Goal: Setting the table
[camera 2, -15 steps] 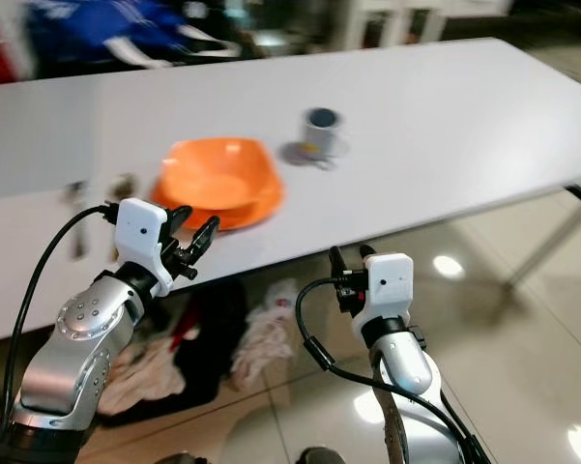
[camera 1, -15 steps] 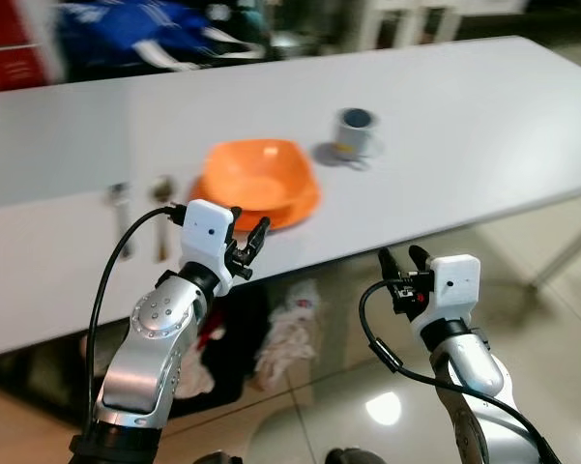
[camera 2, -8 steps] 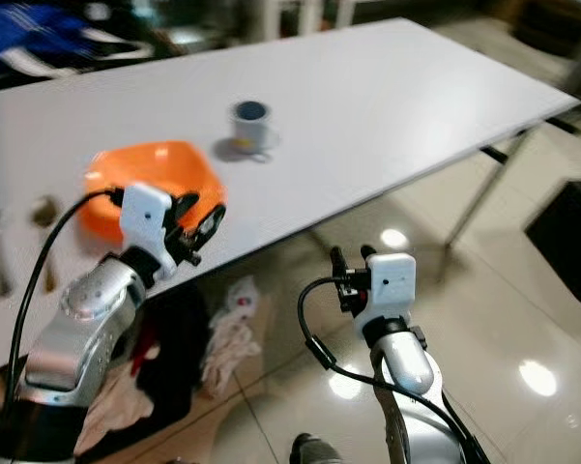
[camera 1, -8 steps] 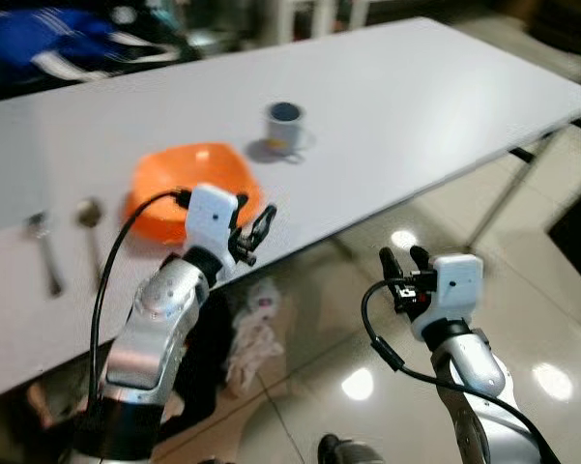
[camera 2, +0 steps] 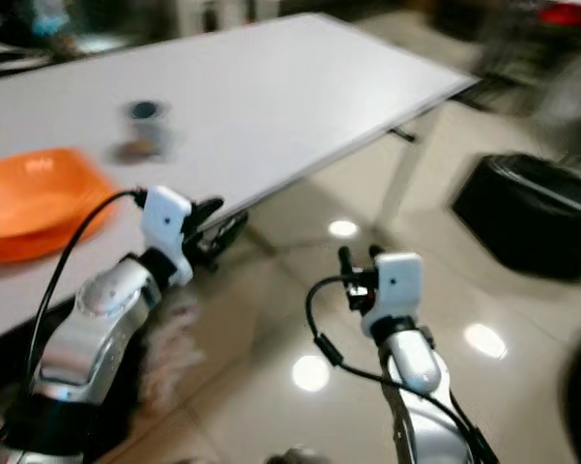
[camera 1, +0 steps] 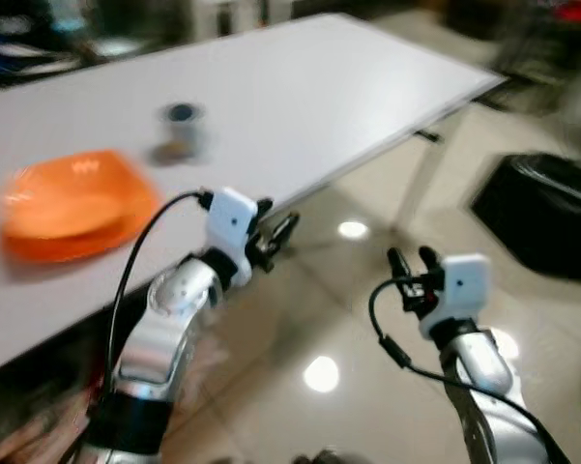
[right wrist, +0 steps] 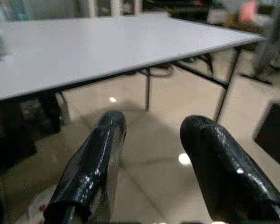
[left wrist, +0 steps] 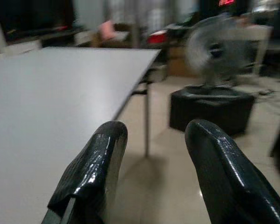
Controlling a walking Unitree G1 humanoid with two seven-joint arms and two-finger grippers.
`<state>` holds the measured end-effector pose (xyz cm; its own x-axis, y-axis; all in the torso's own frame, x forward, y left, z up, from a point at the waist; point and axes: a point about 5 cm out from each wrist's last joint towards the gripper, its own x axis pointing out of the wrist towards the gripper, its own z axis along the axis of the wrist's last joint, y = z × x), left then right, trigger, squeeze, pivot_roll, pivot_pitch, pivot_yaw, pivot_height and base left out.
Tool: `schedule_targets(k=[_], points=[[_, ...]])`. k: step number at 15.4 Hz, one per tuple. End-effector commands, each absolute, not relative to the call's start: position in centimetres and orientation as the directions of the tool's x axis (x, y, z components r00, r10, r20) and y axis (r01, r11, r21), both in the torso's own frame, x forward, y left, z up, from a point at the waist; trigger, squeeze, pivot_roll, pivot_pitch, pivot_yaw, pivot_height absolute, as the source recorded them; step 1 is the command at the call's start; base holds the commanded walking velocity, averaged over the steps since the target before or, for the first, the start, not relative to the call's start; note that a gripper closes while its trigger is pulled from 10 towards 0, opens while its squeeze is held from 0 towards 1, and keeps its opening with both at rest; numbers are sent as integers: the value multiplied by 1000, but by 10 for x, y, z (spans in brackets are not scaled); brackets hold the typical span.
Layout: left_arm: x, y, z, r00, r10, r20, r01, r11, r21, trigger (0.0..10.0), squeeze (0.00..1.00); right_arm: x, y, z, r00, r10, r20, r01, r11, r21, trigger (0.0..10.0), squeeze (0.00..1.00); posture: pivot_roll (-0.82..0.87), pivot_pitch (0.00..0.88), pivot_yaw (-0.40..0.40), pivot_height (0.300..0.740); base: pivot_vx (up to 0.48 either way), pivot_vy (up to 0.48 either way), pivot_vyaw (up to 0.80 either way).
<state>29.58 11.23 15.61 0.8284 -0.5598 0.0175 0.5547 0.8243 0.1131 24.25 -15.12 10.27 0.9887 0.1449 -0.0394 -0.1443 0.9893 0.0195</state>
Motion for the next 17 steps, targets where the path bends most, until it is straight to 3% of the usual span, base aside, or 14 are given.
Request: schedule_targets(k=[1,6,12,17], points=[[298,110,156,820,-572,13,566,814,128,10000,0,243,-150,104,988,153,-35,-153,988,18,10000,0,-90,11,-1,736,0,-480,-669],[304,104,156,807,-590,10,584,801,131,10000,0,242,-151,105,991,134,-23,-134,991,10,10000,0,-97,11,9,731,0,-480,-403],[335,95,131,830,-536,-155,551,831,79,10000,0,250,-165,87,995,74,-74,-73,997,11,10000,0,-113,3,21,731,0,0,0],[342,94,65,817,-400,-415,468,881,73,10000,0,232,-197,10,932,-5,-363,5,1000,0,10000,0,-116,0,29,731,0,0,0]])
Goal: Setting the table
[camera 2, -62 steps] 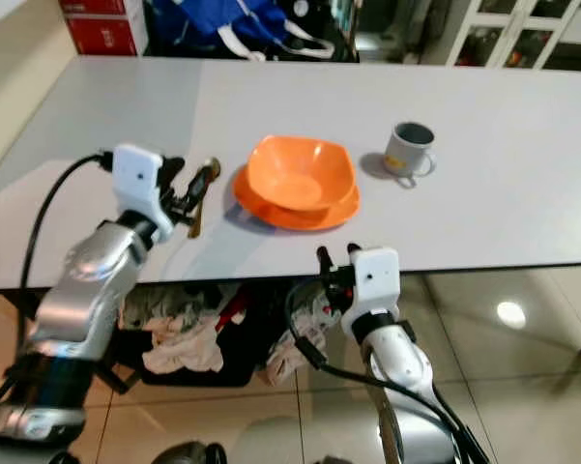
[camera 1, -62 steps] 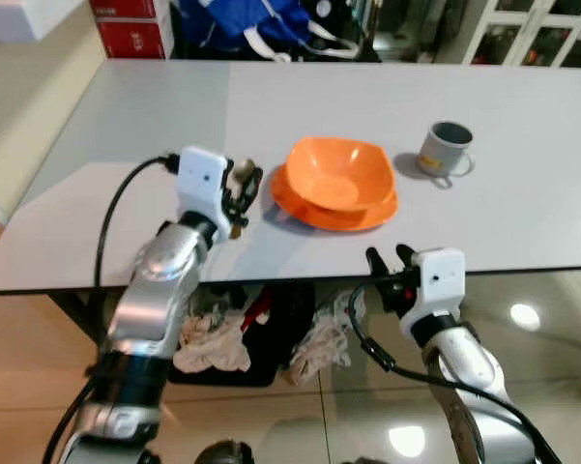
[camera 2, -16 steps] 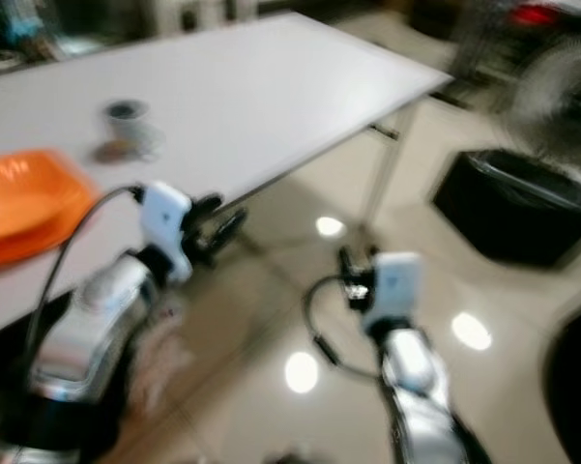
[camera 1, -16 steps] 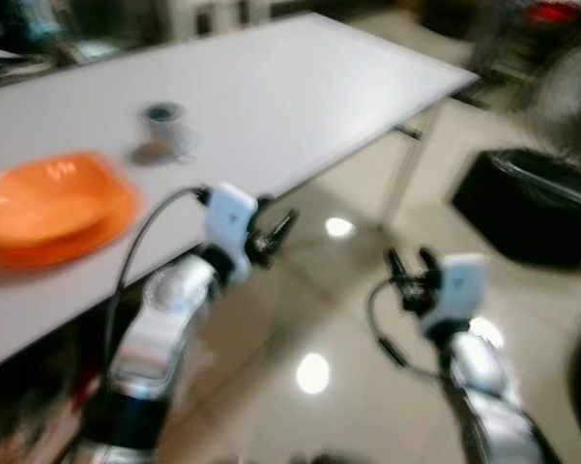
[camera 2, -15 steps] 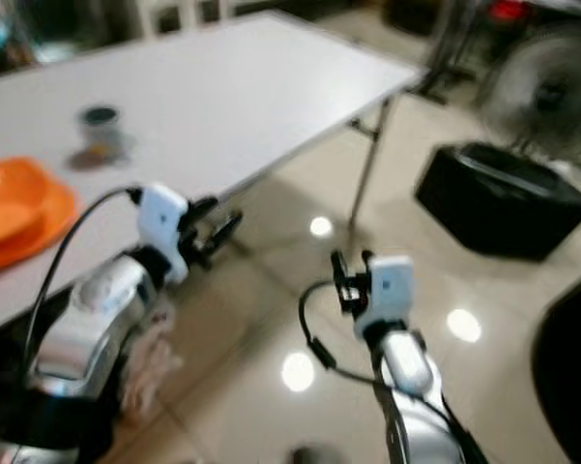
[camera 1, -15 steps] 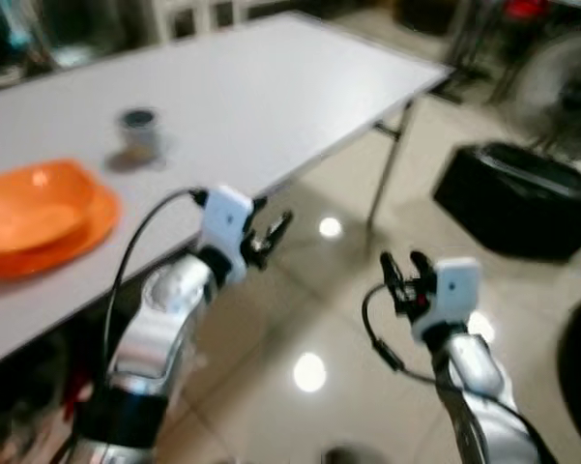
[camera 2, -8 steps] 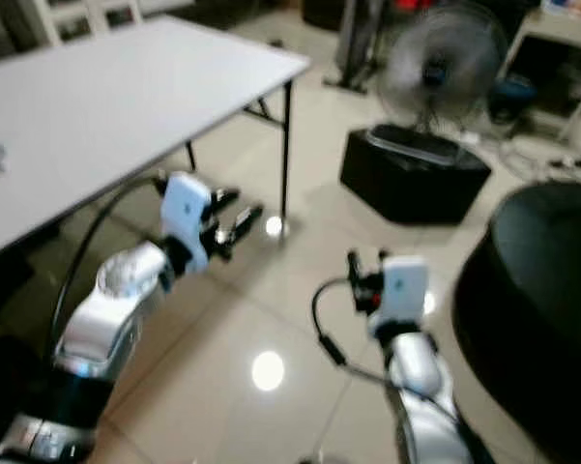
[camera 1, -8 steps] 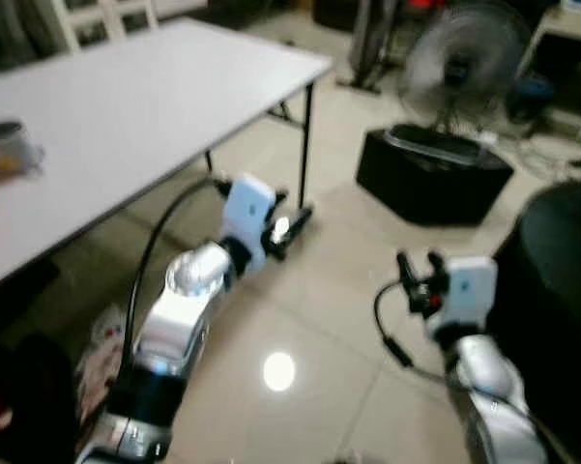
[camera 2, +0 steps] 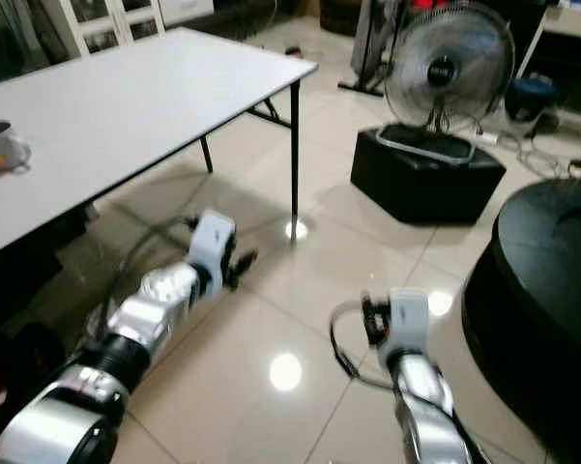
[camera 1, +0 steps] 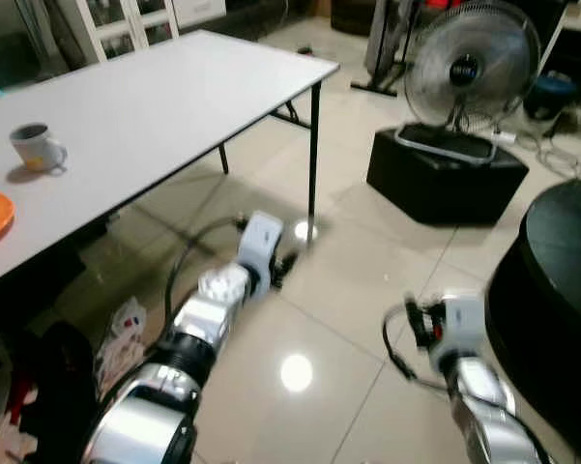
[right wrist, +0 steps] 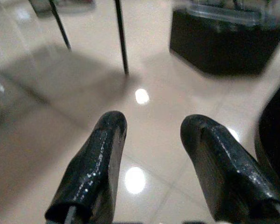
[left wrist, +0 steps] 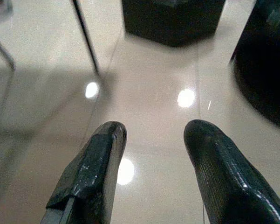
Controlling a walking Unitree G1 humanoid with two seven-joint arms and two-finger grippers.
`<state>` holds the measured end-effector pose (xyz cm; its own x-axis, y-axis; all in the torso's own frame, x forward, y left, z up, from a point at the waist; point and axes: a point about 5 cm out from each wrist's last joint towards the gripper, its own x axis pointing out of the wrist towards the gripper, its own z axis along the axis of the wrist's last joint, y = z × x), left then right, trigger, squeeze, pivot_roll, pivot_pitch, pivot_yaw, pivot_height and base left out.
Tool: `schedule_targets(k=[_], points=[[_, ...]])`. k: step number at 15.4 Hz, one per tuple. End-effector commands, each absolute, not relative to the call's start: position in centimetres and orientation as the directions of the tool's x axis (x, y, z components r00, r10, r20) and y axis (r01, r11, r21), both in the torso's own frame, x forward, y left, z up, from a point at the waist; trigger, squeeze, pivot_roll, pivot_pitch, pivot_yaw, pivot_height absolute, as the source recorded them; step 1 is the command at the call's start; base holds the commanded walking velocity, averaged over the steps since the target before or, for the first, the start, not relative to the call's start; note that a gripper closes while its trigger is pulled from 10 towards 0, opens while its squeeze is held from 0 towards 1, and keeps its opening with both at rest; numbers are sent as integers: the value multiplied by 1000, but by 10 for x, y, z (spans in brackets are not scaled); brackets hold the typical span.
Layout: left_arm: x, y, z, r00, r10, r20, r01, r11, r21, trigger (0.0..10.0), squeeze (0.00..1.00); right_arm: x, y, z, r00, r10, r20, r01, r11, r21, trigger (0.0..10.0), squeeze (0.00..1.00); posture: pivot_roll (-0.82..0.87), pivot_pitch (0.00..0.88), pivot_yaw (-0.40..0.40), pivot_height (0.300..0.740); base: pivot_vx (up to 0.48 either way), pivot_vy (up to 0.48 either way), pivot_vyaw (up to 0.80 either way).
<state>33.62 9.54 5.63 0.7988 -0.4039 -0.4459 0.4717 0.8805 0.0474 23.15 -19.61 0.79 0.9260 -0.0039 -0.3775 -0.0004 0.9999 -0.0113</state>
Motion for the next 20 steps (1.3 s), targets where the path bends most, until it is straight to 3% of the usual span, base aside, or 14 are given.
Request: schedule_targets(k=[1,3,7,9,10,13,15,17,20], points=[[337,92,52,800,-377,-467,467,880,90,10000,0,226,-201,-6,906,-20,-423,15,1000,-14,10000,0,-116,0,34,731,0,0,0],[320,93,22,758,-319,-569,453,885,107,10000,0,220,-199,-34,842,-14,-539,1,1000,-24,10000,0,-122,0,43,731,0,0,0],[267,115,-36,605,-167,-779,405,906,120,10000,0,208,-186,-67,674,-36,-738,116,992,57,10000,0,-144,0,52,731,0,0,0],[215,143,-72,390,-47,-920,485,860,161,10000,0,189,-174,-82,573,0,-819,93,994,65,10000,0,-156,2,53,731,0,0,0],[204,149,-77,349,-18,-937,495,852,168,10000,0,182,-171,-86,545,20,-838,76,994,73,10000,0,-158,7,53,731,0,0,0],[195,152,-82,320,-7,-947,389,913,125,10000,0,177,-171,-89,523,13,-852,112,990,84,10000,0,-161,15,52,731,0,0,0],[177,152,-90,250,-9,-968,361,929,85,10000,0,181,-161,-87,546,76,-834,65,989,132,10000,0,-168,23,56,731,0,0,0],[171,144,-93,215,-38,-976,402,914,53,10000,0,181,-155,-89,525,82,-847,35,993,117,10000,0,-171,28,52,731,0,0,0],[176,135,-90,236,-78,-969,412,911,27,10000,0,178,-156,-90,492,67,-868,15,996,85,10000,0,-160,22,46,731,0,0,0]])
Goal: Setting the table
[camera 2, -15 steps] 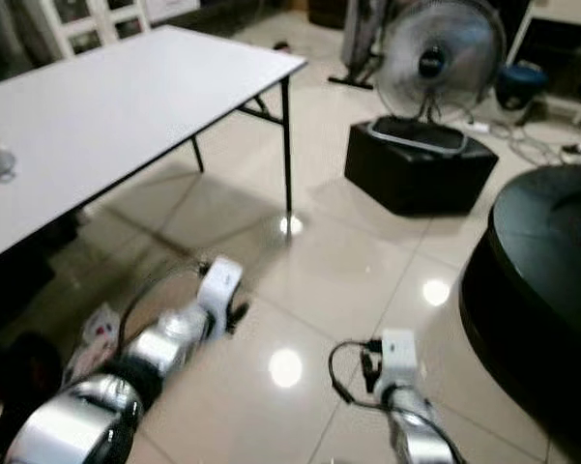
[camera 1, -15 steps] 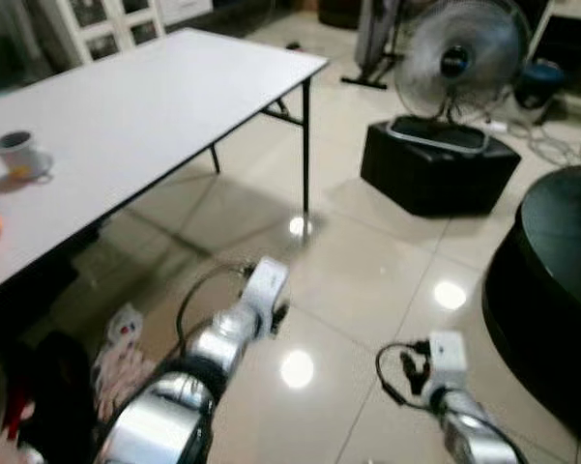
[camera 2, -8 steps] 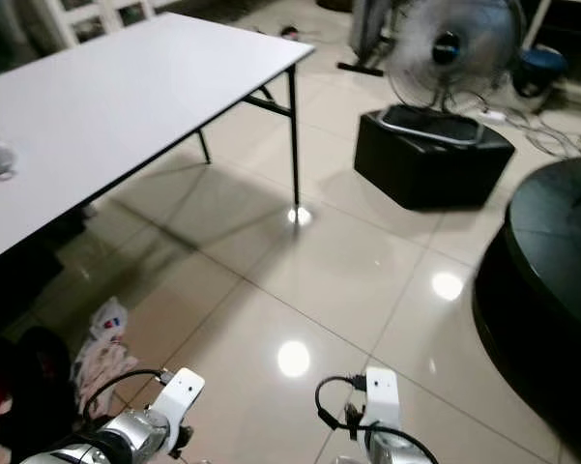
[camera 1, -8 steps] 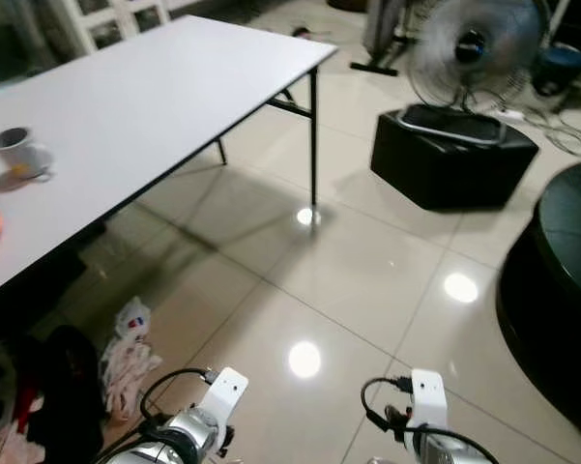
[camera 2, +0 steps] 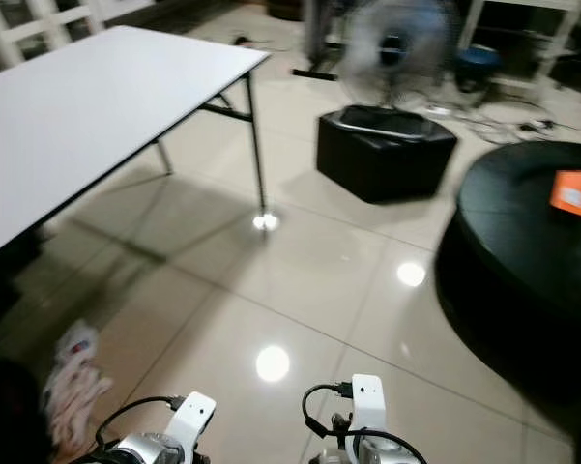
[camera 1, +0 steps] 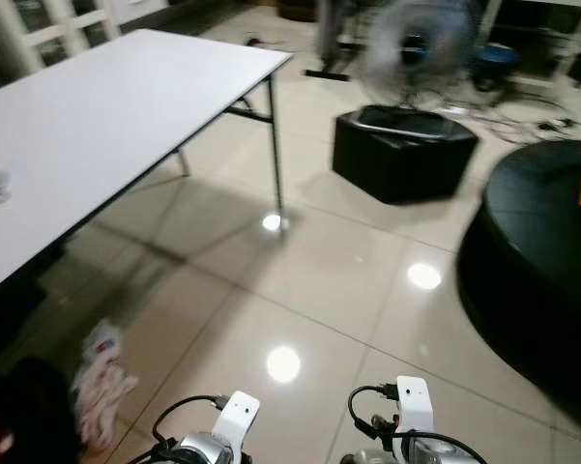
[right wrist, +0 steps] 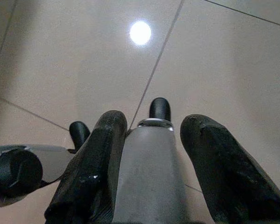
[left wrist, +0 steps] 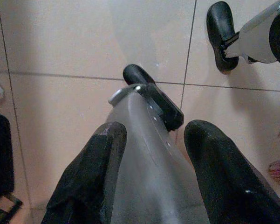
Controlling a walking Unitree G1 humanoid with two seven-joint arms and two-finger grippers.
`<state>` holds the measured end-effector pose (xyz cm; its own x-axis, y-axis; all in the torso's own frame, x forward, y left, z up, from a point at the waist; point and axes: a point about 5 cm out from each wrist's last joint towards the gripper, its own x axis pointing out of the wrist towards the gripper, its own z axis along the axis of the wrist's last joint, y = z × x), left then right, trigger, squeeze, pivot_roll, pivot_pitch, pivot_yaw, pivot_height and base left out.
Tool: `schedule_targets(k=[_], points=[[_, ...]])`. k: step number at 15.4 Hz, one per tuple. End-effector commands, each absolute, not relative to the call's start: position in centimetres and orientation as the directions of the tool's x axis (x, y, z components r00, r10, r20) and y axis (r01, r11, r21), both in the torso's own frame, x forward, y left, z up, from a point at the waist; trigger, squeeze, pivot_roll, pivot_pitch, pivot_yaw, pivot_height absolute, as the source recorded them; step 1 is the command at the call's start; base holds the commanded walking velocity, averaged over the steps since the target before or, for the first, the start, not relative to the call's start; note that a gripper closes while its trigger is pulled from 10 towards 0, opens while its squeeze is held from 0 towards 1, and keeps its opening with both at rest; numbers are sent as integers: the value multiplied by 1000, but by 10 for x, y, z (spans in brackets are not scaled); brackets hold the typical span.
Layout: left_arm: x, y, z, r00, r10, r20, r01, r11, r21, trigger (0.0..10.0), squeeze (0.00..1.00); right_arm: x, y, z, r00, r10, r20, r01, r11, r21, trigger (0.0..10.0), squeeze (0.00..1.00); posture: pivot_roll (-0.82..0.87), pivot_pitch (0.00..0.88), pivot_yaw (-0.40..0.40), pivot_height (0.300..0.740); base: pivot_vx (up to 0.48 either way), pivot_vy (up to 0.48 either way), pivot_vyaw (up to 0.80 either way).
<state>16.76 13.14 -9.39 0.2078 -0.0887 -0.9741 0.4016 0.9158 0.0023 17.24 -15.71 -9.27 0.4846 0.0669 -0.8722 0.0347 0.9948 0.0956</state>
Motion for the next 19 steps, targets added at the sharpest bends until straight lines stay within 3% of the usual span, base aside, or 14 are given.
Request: schedule_targets(k=[1,9,12,19], points=[[180,136,-89,249,-75,-966,405,914,34,10000,0,180,-156,-89,497,67,-865,9,997,82,10000,0,-160,22,46,731,0,0,0],[199,133,-80,373,-131,-919,498,863,79,10000,0,169,-162,-94,489,67,-870,-35,998,57,10000,0,-155,16,40,731,0,0,0],[199,127,-80,370,-182,-911,579,812,72,10000,0,167,-171,-94,491,57,-869,-56,998,34,10000,0,-157,9,43,731,480,0,0],[198,123,-80,365,-206,-908,615,786,69,10000,0,161,-171,-96,496,50,-867,-63,998,21,10000,0,-160,12,47,731,480,0,-180]])
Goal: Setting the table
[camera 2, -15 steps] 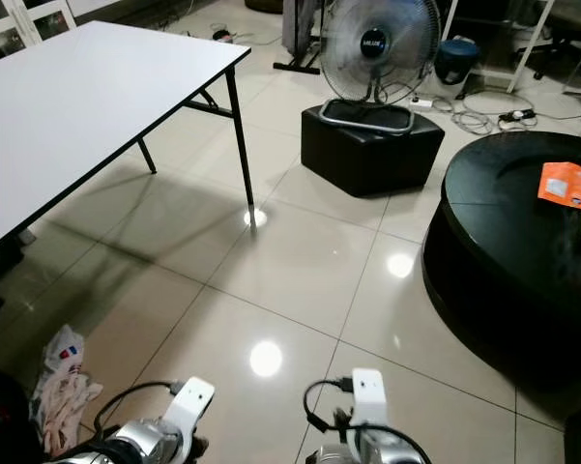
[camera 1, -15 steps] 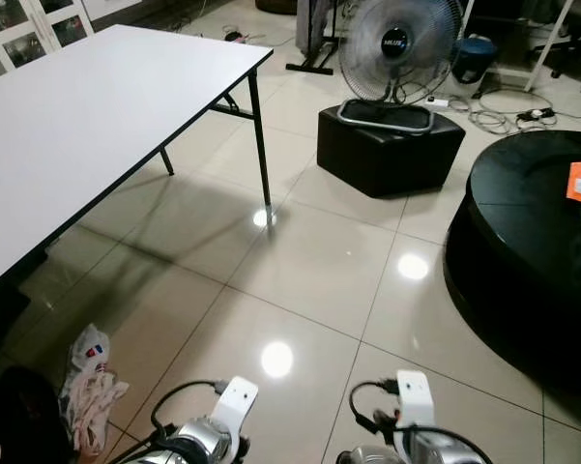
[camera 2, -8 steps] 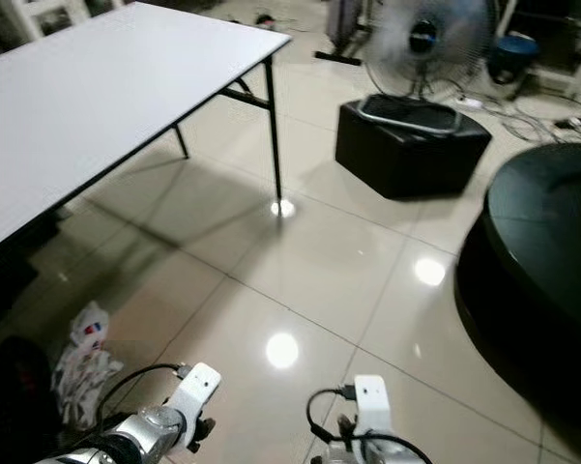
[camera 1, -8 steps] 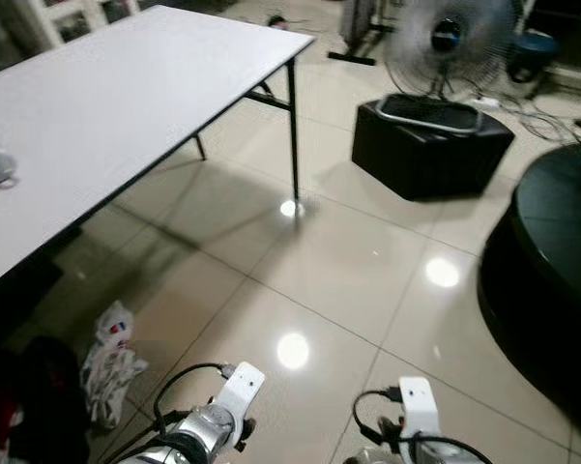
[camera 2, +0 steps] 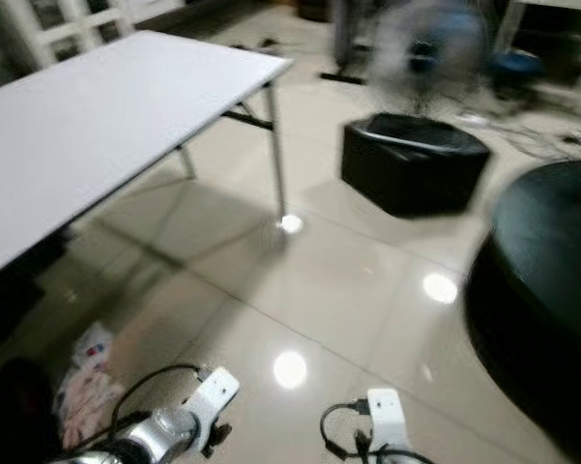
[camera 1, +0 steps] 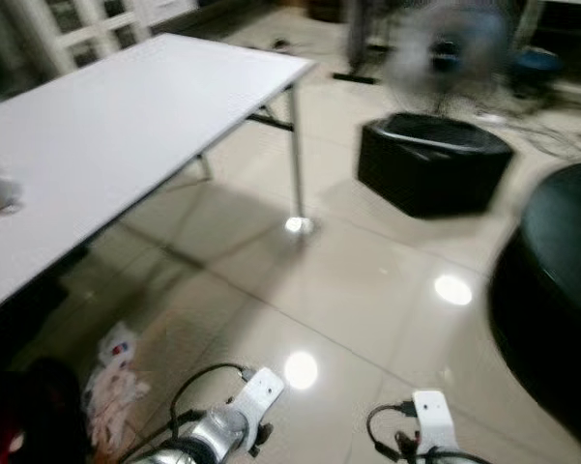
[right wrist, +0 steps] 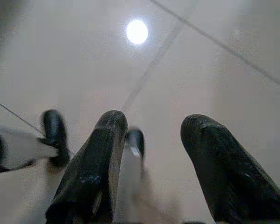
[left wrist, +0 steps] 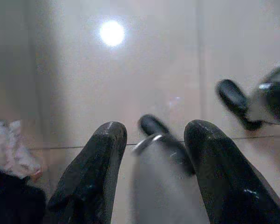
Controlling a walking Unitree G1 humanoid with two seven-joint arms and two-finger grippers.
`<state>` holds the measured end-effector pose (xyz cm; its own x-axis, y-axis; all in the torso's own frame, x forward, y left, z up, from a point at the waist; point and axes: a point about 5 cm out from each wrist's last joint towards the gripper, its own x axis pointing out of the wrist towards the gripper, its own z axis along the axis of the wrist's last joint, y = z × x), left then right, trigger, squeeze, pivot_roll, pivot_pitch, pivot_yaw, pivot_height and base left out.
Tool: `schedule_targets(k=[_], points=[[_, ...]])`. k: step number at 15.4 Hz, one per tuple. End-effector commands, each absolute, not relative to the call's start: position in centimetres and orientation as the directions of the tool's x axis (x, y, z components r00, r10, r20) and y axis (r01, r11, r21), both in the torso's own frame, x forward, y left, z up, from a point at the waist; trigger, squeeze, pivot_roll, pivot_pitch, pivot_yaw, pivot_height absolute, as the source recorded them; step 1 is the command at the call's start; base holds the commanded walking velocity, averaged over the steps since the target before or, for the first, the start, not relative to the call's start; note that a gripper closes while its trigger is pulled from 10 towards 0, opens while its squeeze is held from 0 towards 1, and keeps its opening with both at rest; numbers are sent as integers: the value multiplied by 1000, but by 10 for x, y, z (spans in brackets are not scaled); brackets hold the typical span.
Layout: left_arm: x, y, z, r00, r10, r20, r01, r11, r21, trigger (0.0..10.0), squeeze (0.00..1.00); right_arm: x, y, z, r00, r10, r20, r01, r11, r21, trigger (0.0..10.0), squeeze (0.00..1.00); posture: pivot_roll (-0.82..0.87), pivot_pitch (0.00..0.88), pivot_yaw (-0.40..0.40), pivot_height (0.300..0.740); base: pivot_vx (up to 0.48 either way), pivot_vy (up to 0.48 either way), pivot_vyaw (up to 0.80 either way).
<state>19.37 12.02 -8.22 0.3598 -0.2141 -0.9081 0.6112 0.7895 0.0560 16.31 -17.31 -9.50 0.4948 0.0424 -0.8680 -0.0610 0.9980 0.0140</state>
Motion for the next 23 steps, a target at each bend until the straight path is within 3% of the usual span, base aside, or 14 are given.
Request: schedule_targets(k=[1,18,23], points=[[199,122,-80,367,-210,-906,613,787,65,10000,0,160,-167,-96,497,53,-866,-73,997,19,10000,0,-160,14,49,731,480,0,-756],[200,121,-79,367,-215,-905,616,785,64,10000,0,162,-160,-96,501,58,-864,-81,997,20,10000,0,-160,14,49,731,480,0,-787],[204,120,-77,440,-210,-873,526,848,61,10000,0,163,-161,-96,500,45,-865,-117,993,-16,10000,0,-166,10,35,731,-169,55,0]])
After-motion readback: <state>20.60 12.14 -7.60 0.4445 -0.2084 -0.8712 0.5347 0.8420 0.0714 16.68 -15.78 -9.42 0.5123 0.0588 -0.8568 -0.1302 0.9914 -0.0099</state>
